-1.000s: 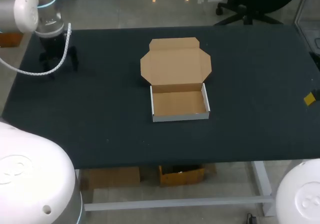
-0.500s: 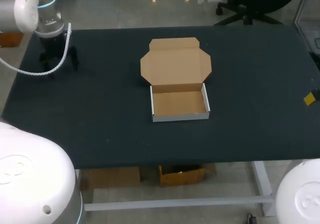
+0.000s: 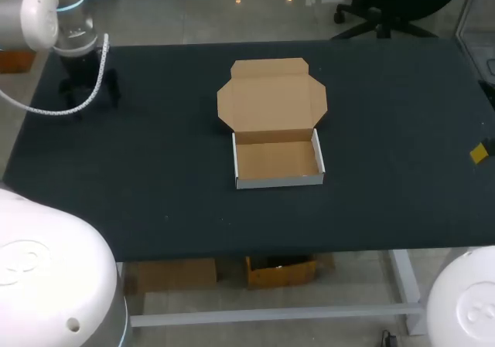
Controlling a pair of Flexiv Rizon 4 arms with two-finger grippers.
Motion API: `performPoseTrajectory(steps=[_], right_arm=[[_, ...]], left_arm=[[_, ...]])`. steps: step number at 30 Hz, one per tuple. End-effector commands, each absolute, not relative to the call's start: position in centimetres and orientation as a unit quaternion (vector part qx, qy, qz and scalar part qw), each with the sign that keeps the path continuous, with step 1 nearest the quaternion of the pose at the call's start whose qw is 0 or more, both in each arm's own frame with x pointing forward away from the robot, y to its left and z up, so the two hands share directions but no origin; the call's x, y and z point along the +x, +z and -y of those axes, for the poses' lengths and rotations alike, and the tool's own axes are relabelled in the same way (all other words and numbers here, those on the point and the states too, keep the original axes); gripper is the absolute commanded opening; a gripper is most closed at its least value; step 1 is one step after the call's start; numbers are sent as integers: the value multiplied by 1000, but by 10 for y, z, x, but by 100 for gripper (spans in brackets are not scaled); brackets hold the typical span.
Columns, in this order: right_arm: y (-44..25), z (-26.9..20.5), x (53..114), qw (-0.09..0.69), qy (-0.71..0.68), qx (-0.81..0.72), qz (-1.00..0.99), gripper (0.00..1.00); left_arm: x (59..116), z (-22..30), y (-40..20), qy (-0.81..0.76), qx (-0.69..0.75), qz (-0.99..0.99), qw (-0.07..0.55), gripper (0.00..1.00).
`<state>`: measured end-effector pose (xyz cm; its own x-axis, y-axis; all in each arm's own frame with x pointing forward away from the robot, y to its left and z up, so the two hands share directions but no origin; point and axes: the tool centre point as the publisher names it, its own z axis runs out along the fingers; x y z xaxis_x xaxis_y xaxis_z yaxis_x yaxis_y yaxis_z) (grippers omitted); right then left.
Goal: Assemble the packaging by folding the flat box into shape, placing the metal phone stand inside, and closing the box properly
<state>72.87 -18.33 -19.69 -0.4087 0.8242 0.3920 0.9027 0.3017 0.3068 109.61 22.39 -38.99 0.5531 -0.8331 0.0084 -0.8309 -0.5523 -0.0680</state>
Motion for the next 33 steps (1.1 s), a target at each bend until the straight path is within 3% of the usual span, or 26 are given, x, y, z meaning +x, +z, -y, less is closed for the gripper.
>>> performPoseTrajectory(steps=[1,33], right_arm=[[-195,184,728,81,-245,-537,803,100],[-195,184,728,81,-245,-537,803,100]], left_arm=[[1100,-226,-392,-17,-880,-473,30,100],[1128,-241,-394,-24,-883,-466,43,100]])
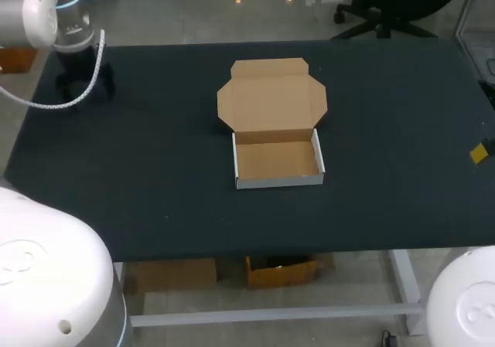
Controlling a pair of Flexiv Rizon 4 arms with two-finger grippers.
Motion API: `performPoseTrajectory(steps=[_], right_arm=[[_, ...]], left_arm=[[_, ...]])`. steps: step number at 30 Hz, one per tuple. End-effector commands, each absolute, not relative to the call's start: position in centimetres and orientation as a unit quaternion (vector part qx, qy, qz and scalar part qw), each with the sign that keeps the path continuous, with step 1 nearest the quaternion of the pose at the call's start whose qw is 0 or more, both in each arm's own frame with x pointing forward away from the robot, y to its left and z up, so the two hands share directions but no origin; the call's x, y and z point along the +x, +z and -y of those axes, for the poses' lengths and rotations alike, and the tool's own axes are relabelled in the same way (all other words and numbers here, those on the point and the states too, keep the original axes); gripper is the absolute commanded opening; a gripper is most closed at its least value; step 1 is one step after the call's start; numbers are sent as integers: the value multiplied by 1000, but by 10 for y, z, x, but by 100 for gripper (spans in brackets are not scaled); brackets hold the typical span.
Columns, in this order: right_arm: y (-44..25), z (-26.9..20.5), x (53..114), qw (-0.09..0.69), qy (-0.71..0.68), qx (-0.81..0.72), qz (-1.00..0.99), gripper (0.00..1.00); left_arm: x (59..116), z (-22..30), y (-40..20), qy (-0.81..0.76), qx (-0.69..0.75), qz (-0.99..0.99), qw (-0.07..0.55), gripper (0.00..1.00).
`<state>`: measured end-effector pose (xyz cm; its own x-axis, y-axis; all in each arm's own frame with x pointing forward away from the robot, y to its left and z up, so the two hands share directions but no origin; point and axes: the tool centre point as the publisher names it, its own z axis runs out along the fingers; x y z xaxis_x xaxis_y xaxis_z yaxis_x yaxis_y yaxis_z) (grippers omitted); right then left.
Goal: Assemble the packaging by folding the flat box into shape, placing the metal phone stand inside, and closing the box properly
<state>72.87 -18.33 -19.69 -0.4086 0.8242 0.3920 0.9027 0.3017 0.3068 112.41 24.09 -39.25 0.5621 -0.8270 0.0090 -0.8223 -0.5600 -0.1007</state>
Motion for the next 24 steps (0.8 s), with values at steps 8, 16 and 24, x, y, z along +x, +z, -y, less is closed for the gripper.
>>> performPoseTrajectory(steps=[8,16,24], right_arm=[[-195,184,728,81,-245,-537,803,100],[-195,184,728,81,-245,-537,803,100],[-195,184,728,81,-245,-537,803,100]], left_arm=[[1131,-242,-393,-26,-884,-464,42,100],[1136,-244,-392,-27,-885,-463,47,100],[1141,-247,-392,-29,-885,-463,48,100]])
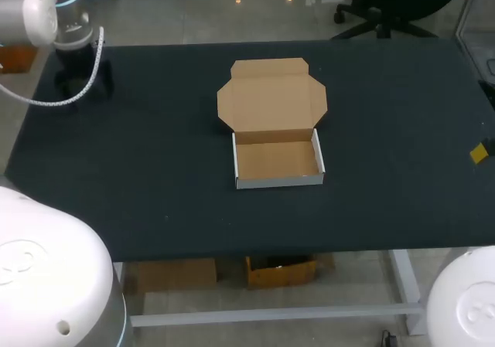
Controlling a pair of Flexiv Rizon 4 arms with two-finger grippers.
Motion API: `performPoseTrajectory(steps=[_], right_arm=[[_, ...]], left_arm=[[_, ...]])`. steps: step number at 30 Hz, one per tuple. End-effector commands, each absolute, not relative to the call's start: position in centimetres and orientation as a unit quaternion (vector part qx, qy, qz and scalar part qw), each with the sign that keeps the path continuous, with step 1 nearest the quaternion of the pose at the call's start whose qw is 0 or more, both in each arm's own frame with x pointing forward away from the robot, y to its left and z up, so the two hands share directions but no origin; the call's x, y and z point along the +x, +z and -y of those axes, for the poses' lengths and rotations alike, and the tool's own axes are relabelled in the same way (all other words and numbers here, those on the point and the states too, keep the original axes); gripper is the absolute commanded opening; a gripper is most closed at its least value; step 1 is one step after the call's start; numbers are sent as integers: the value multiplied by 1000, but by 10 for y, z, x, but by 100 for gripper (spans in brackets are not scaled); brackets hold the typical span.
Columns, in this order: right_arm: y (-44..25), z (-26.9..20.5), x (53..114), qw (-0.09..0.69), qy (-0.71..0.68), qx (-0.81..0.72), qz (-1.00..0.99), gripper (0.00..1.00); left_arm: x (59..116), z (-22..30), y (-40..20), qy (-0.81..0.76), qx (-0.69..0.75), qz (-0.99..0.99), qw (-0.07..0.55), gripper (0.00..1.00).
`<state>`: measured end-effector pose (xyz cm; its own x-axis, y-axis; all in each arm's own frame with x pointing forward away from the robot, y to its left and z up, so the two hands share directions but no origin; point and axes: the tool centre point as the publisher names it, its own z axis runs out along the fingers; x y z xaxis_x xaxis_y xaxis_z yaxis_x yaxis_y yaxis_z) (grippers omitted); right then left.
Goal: Assemble the packaging by folding the flat box into shape, placing the metal phone stand inside, and closing the box properly
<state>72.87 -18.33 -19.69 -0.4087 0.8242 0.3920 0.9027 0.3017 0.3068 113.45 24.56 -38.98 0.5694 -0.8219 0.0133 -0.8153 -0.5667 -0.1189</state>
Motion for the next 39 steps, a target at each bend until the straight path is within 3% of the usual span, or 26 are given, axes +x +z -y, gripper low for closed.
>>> performPoseTrajectory(steps=[1,39], right_arm=[[-195,184,728,81,-245,-537,803,100],[-195,184,728,81,-245,-537,803,100]], left_arm=[[1142,-247,-392,-29,-885,-463,47,100],[1164,-263,-394,-29,-873,-485,38,100]])
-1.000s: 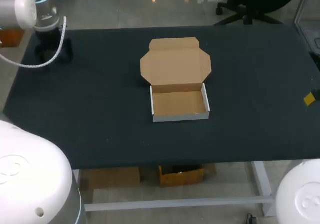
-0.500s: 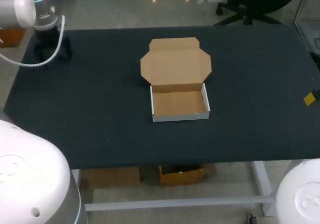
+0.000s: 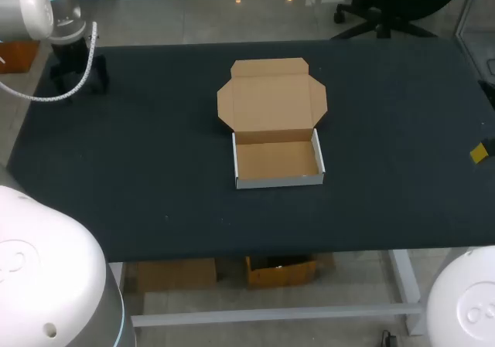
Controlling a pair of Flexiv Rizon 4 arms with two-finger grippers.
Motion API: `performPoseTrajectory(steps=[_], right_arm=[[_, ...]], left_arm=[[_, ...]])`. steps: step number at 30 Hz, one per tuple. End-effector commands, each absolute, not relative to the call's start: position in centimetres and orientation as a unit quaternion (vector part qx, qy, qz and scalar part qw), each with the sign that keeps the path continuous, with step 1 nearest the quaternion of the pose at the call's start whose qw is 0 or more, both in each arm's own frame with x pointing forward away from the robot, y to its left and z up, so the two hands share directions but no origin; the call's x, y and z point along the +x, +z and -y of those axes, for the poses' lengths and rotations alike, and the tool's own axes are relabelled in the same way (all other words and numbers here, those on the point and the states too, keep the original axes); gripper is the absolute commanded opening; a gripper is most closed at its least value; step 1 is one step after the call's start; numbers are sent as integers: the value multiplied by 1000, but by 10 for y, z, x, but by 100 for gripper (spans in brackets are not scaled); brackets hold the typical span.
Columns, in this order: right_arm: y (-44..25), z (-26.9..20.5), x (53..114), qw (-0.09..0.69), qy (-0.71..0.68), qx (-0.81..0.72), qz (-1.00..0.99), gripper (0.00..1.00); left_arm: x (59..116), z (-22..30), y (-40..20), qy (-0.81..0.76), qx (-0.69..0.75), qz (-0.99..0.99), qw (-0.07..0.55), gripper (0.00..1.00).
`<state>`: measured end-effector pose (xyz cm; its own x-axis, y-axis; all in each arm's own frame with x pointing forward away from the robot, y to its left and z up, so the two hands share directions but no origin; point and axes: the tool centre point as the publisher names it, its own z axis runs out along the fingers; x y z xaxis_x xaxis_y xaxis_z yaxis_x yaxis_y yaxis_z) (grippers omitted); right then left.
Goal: Assemble the packaging by folding the flat box into shape, placing the metal phone stand inside, and closing the box properly
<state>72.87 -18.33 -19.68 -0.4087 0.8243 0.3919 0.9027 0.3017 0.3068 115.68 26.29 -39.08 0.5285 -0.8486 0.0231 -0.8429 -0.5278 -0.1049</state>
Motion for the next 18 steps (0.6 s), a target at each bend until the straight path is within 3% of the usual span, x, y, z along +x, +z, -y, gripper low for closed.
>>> performPoseTrajectory(steps=[1,18], right_arm=[[-195,184,728,81,-245,-537,803,100],[-195,184,728,81,-245,-537,803,100]], left_arm=[[1165,-263,-393,-29,-873,-485,38,100],[1173,-265,-393,-30,-870,-491,35,100]])
